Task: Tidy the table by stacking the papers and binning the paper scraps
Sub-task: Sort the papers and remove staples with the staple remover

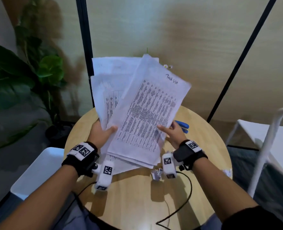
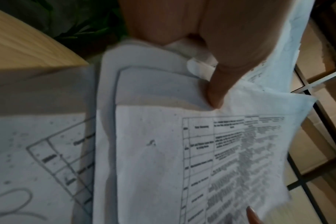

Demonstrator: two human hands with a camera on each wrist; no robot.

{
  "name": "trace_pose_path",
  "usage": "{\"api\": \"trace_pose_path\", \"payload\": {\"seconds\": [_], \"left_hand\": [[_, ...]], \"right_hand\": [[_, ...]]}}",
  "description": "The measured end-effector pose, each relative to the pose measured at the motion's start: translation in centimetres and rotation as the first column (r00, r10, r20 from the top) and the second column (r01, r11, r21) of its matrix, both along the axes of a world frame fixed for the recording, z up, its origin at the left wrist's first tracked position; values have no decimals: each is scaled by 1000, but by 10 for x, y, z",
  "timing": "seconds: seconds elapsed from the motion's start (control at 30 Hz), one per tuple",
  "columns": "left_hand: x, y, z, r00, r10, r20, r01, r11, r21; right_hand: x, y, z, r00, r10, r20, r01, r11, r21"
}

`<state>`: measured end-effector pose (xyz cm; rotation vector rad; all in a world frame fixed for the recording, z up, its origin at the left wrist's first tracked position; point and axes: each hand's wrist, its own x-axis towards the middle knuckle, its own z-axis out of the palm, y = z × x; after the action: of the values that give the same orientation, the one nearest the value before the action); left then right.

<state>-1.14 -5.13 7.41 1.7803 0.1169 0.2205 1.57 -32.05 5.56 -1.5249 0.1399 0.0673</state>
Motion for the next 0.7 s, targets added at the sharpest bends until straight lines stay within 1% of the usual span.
{"api": "trace_pose_path", "payload": {"seconds": [0.07,0.13,0.2,0.27,0.33,0.37,0.43,0.5,0.6,0.7], "left_hand": [[2,0,6,999,-34,-11,34,999,-30],[-1,0,13,998,-66,-7,66,997,-41],[-6,-3,20,992,-130,4,130,991,-39],[-14,-6,30,981,-195,22,195,981,-6],[-21,-10,38,971,-233,48,232,973,21],[-23,-11,41,968,-244,63,243,970,18],[-29,-15,46,968,-232,94,234,972,-8],[-34,-18,47,975,-182,127,187,982,-33],[-38,-20,47,979,-107,174,118,992,-54],[-41,-21,46,981,-41,191,55,996,-68]], "right_hand": [[-1,1,10,999,-8,50,1,989,147],[-8,2,20,996,-9,89,-11,975,224],[-18,3,29,992,-11,127,-16,978,210],[-30,6,36,989,16,149,-41,985,169],[-42,11,42,987,51,151,-71,989,131],[-47,13,46,988,42,150,-60,991,120],[-56,16,51,988,-22,151,3,992,124],[-64,18,54,984,-81,160,58,988,141],[-77,21,59,977,-140,161,117,983,144],[-88,27,60,966,-189,176,167,977,133]]}}
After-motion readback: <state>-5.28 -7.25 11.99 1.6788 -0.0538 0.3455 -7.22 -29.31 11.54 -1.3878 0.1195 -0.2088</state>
